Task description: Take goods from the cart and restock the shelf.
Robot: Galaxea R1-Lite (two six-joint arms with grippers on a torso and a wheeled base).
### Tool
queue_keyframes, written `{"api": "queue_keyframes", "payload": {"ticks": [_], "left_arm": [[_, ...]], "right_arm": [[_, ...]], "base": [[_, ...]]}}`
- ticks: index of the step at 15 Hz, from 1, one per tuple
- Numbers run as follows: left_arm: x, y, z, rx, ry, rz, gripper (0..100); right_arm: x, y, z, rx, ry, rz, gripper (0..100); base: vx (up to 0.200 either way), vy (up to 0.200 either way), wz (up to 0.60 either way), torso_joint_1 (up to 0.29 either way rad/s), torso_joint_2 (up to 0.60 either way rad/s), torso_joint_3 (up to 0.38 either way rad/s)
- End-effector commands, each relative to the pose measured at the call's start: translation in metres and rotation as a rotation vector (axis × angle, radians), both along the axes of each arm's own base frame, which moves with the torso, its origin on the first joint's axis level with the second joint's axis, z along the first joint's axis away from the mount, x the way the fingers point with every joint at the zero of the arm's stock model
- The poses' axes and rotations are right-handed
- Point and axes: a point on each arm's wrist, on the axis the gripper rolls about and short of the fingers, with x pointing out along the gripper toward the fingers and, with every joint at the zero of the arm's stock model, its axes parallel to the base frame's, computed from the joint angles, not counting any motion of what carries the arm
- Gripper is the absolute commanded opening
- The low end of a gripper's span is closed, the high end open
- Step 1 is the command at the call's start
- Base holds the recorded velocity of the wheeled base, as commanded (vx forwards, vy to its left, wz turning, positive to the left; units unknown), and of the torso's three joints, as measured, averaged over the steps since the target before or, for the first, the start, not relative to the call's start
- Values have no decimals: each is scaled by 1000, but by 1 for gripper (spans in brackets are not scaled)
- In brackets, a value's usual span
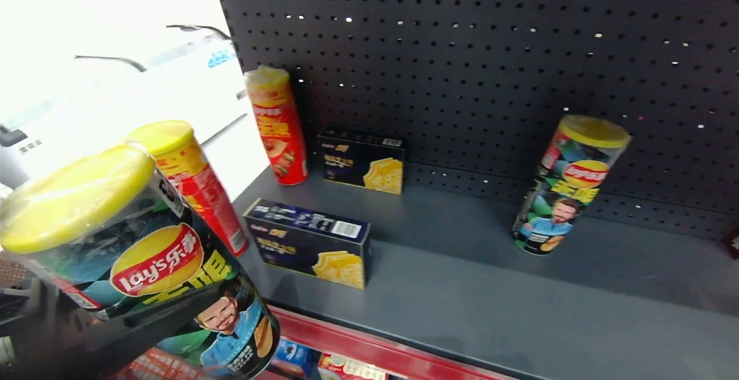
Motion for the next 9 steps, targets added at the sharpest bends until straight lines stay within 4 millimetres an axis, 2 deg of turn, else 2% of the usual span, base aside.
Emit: {"api": "queue_keyframes", "payload": {"ticks": [1,5,9], "left_arm": [[1,0,-1,2,4,2,0],[1,0,-1,2,7,5,0],[1,0,-2,2,9,11,0]], "right_arm": [[0,0,0,0,1,0,100],[0,0,0,0,1,0,100],[0,0,0,0,1,-1,100]], "base": [[0,0,-600,-2,-2,2],[0,0,-600,1,1,4],[0,0,0,0,0,0]]}}
